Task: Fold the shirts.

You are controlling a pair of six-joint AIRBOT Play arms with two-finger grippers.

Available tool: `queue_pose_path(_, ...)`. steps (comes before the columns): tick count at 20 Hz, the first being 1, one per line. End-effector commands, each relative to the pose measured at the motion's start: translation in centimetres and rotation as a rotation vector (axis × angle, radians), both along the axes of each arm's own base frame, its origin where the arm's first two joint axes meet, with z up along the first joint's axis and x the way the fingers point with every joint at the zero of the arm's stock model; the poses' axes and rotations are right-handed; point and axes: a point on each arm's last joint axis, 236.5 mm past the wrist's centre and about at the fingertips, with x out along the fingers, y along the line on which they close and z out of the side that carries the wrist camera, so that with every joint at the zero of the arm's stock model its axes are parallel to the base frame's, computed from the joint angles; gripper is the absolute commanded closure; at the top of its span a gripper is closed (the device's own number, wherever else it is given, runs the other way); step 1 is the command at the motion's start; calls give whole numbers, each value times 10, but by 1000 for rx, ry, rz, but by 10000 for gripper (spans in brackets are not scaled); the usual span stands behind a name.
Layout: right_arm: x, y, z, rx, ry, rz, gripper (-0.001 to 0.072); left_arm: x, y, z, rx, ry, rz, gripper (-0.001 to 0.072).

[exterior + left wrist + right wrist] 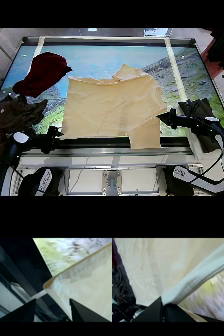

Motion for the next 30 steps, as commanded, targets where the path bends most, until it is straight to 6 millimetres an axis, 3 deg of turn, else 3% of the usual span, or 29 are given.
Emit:
queue_pose_path(1, 4, 3, 8, 30, -26, -4, 679, 11, -3, -5, -28, -20, 16, 242)
queue_pose_path(4, 7, 4, 13, 48, -36, -15, 679, 13, -4, -12, -39, -10, 14, 247)
queue_pose_path(5, 7, 5, 14, 53, -38, -15, 679, 16, -2, -13, -34, -20, 18, 373)
queue_pose_path(6, 7, 6, 15, 57, -38, -13, 679, 21, 0, -12, -26, -42, 29, 562)
queue_pose_path(7, 6, 7, 15, 59, -42, -5, 679, 27, 3, -10, -17, -65, 37, 647)
queue_pose_path(9, 6, 8, 19, 63, -69, 10, 680, 43, 10, -5, 15, -145, 38, 692)
queue_pose_path(11, 9, 13, 31, 103, -103, 16, 681, 61, 12, 7, 11, -224, 54, 692)
queue_pose_path(13, 11, 21, 61, 183, -196, 34, 682, 91, 7, 43, 29, -392, -48, 692)
queue_pose_path(15, 10, 27, 112, 241, -347, 86, 682, 133, 1, 123, 103, -694, -203, 693)
queue_pose_path(17, 3, 31, 171, 209, -508, 156, 682, 157, -7, 240, 196, -1027, -293, 694)
queue_pose_path(19, -10, 41, 248, 113, -708, 200, 682, 146, -15, 363, 364, -1324, -367, 694)
queue_pose_path(21, -36, 58, 325, -32, -943, 239, 682, 108, -25, 463, 557, -1531, -417, 693)
queue_pose_path(22, -53, 68, 358, -113, -1048, 250, 682, 86, -33, 502, 627, -1615, -427, 693)
queue_pose_path(24, -88, 89, 424, -267, -1241, 220, 682, 35, -45, 572, 793, -1763, -428, 694)
queue_pose_path(26, -117, 101, 476, -483, -1416, 155, 683, -5, -39, 621, 967, -1837, -352, 694)
queue_pose_path(27, -124, 99, 493, -609, -1455, 111, 683, -21, -32, 641, 1030, -1852, -290, 694)
queue_pose_path(28, -126, 88, 507, -754, -1456, 44, 684, -30, -24, 652, 1094, -1841, -249, 694)
queue_pose_path(30, -123, 44, 528, -1024, -1397, -137, 685, -35, -2, 658, 1205, -1754, -181, 695)
